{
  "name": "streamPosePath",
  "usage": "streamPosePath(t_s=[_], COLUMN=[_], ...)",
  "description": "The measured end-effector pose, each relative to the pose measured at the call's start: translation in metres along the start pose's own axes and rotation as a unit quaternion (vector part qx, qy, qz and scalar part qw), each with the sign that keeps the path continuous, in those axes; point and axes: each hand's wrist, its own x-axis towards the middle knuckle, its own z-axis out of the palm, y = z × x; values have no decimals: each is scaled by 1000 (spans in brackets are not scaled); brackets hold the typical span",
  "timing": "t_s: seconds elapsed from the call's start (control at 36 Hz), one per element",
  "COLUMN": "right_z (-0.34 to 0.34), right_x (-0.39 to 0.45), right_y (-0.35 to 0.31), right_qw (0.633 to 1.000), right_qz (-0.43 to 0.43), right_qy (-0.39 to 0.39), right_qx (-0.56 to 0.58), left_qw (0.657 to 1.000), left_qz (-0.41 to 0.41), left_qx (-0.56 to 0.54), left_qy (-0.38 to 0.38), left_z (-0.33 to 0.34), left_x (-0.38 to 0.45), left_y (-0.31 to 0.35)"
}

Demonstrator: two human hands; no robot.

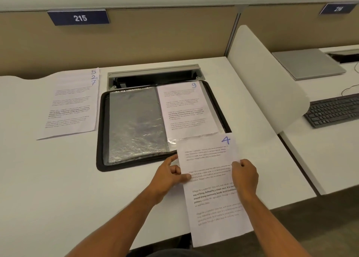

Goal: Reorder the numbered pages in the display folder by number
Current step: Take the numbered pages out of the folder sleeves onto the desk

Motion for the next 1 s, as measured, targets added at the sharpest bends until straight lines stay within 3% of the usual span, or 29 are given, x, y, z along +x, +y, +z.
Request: streamPosePath(t_s=[0.22, 0.47, 0.75, 1.0], right_z=[3, 42, 113, 175], right_x=[-18, -34, -55, -76], right_y=[-6, -39, -85, -128], right_qw=[998, 995, 982, 975], right_qz=[16, -14, -21, -37], right_qy=[22, -28, -109, -173], right_qx=[65, 98, 155, 137], left_qw=[998, 998, 972, 954], left_qz=[1, 27, 38, 45], left_qx=[18, 15, 25, 35], left_qy=[-54, 61, 230, 295], left_z=[-9, -59, -138, -214], left_x=[-9, -8, -12, -12], left_y=[8, 33, 55, 67])
